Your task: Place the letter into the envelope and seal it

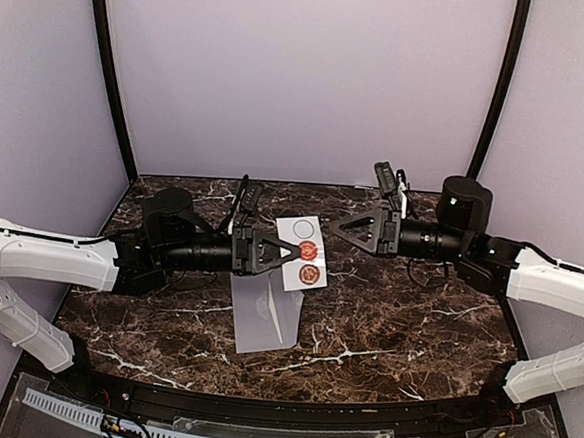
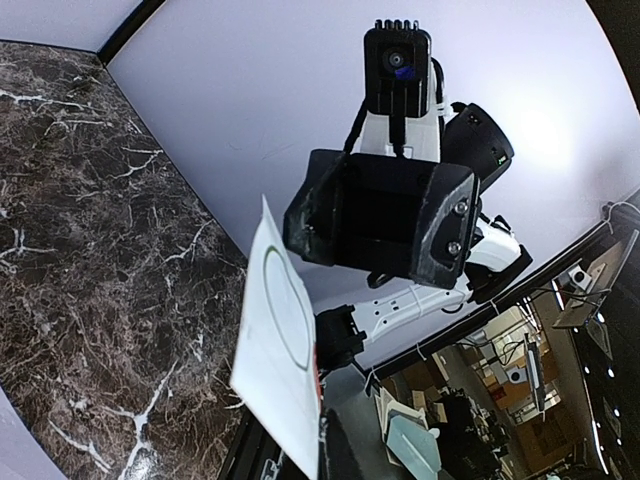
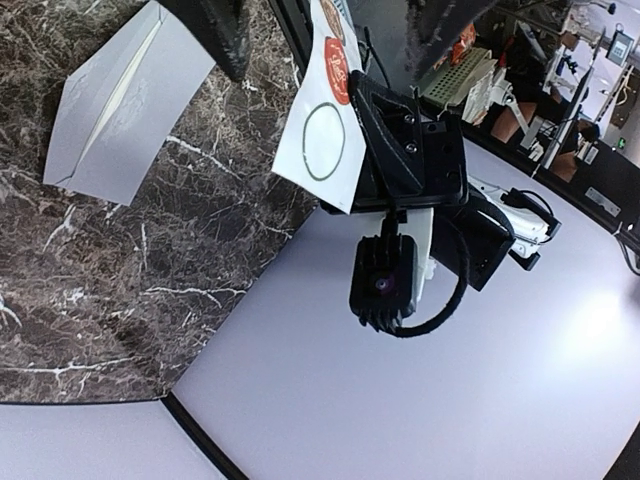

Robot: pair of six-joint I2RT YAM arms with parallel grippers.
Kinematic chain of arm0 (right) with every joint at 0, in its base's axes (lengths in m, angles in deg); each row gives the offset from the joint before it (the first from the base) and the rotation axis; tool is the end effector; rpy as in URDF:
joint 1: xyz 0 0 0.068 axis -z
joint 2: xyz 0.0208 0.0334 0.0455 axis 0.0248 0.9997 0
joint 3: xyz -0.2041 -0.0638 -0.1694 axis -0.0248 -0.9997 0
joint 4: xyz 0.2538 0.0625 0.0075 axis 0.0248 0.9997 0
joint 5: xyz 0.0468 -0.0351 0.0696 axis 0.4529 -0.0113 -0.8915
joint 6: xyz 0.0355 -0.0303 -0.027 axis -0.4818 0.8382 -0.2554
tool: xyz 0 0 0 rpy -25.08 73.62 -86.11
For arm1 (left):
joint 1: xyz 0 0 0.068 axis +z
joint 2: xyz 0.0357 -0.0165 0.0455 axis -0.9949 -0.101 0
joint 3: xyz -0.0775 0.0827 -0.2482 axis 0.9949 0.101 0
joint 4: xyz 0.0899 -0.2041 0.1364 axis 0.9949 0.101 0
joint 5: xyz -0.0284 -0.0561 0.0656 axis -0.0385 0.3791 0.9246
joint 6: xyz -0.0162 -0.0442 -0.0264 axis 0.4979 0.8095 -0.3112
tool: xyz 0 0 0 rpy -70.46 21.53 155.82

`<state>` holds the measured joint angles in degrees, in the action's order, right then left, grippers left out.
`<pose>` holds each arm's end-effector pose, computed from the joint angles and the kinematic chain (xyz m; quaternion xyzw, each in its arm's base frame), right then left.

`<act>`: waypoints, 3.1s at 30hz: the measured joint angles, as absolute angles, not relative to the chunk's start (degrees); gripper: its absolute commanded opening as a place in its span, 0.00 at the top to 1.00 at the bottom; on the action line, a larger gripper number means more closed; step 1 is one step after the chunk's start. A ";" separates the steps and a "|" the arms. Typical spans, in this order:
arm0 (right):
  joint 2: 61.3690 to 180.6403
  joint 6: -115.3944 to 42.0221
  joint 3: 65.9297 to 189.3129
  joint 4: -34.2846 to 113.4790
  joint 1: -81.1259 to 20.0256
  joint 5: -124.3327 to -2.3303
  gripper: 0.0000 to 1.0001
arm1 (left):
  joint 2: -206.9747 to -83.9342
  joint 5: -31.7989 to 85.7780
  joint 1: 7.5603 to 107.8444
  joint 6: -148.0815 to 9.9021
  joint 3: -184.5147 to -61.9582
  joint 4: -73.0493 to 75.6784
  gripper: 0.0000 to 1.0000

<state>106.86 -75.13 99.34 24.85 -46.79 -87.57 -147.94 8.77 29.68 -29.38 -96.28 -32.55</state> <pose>0.1773 0.2062 0.3209 -0.1855 0.7112 0.6028 0.3105 0.1663 -0.2608 0.2959 0.1854 0.6633 -0.6594 0.3015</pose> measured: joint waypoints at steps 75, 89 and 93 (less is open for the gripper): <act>110.40 -67.06 106.97 40.26 -53.19 -83.88 0.31 | -143.94 -0.08 29.68 -39.85 -93.35 -26.67 1.00; 113.68 -72.44 104.65 28.22 -54.74 -95.50 0.97 | -143.94 -1.90 29.68 -39.52 -93.37 -27.26 1.00; 113.79 -73.36 103.58 25.70 -54.94 -95.26 1.00 | -143.96 -2.35 29.68 -38.80 -93.37 -28.68 0.83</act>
<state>113.79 -73.36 103.58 25.70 -54.94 -95.26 -143.96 -2.35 29.68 -38.80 -93.37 -28.68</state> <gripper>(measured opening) 0.007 0.028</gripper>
